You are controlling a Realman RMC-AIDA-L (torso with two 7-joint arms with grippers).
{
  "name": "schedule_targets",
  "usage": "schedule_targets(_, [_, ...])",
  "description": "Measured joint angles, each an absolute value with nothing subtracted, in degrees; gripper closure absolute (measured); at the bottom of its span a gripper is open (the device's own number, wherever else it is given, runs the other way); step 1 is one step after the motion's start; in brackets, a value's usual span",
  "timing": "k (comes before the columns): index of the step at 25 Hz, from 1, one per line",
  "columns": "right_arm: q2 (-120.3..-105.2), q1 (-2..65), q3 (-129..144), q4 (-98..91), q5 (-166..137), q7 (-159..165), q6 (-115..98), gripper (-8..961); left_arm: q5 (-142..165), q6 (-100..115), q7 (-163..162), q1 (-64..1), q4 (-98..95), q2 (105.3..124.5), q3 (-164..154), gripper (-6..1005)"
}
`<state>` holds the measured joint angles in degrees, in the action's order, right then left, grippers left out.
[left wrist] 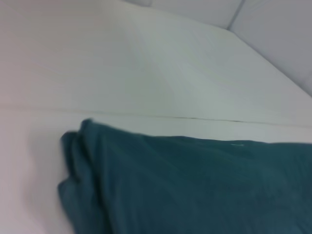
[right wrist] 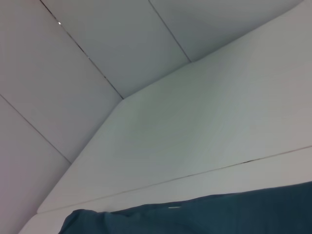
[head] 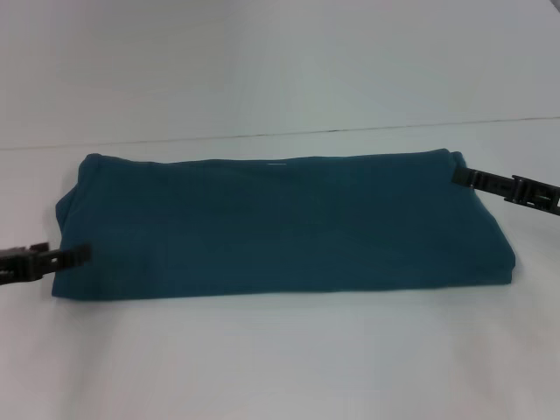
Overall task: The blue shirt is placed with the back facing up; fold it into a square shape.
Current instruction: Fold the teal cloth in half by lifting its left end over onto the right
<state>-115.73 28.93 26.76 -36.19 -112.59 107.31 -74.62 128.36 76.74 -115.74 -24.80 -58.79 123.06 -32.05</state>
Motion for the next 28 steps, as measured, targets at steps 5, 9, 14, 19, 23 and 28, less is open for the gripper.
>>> schedule_targets(5, [-115.41,28.7,26.6,-36.2,-112.6,107.3,-74.3,237,129.7,81.9,-123.5,-24.5,-58.5,121.90,-27.2,151])
schedule_targets(9, [-115.07,28.7,26.6,-36.2,-112.6,107.3,-74.2,237,132.0,85.1,-128.0,-24.9,-57.6,120.93,-25.1,151])
schedule_targets(14, [-114.85,28.7,26.6,-36.6,-112.6,107.3,-74.2,237,133.3,85.6,-130.1,-25.9,-54.6,120.48,-25.0,151])
schedule_targets(19, [-114.37,28.8,26.6,-36.6,-112.6,107.3,-74.4,237,133.7,83.6,-131.8,-27.5,-50.4,119.79,-25.0,152])
schedule_targets(23, [-114.35,28.9,26.8,-36.8,-112.6,107.3,-74.4,237,134.6,80.9,-133.9,-28.1,-48.7,119.61,-25.3,152])
schedule_targets(28, [-114.26,29.0,26.8,-36.9,-112.6,107.3,-74.1,237,136.9,78.4,-136.2,-29.0,-46.9,119.25,-25.3,152])
